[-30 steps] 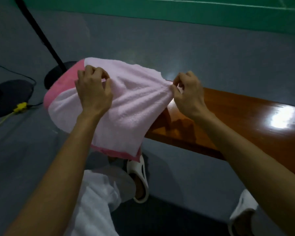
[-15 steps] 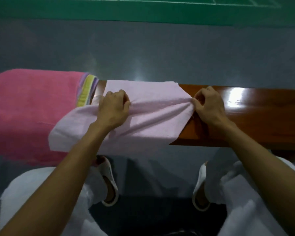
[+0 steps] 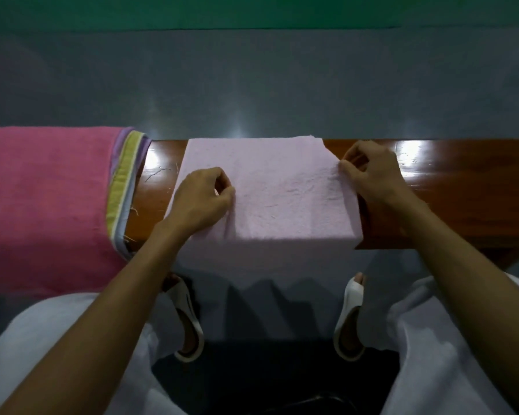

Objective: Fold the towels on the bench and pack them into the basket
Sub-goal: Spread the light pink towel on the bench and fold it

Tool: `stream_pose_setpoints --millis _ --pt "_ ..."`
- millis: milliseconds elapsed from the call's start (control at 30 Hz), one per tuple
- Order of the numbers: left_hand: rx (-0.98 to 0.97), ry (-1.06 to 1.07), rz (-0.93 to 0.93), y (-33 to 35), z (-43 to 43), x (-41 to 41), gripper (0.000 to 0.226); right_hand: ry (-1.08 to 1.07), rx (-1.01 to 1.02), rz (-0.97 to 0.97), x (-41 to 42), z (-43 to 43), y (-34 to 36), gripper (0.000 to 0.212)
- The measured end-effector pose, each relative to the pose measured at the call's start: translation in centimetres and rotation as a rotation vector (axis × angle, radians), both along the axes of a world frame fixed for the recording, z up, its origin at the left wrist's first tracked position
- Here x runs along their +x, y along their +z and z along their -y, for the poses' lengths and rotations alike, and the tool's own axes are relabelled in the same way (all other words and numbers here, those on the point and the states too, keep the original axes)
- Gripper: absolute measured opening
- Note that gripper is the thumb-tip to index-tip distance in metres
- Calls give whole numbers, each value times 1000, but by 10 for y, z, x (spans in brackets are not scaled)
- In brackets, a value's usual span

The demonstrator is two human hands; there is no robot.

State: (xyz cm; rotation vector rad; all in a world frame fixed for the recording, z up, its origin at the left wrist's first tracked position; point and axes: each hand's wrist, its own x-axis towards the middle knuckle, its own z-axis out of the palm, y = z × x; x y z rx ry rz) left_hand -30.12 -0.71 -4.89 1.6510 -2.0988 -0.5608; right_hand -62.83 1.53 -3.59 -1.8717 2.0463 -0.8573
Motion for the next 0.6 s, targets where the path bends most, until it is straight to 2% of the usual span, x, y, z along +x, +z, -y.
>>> stream_pose_setpoints --millis 100,200,333,467,600 --pt "-118 21 54 -4 3 7 15 31 75 98 3 3 -3 14" --pt "-139 25 158 -12 6 17 25 91 162 137 10 4 -6 39" --pt "-124 46 208 -15 7 27 27 84 191 -59 17 7 -10 61" --pt "-77 69 212 -11 7 31 31 38 173 -296 11 13 -17 62" --pt "-32 42 188 -8 3 28 35 -93 210 -382 -2 17 -23 67"
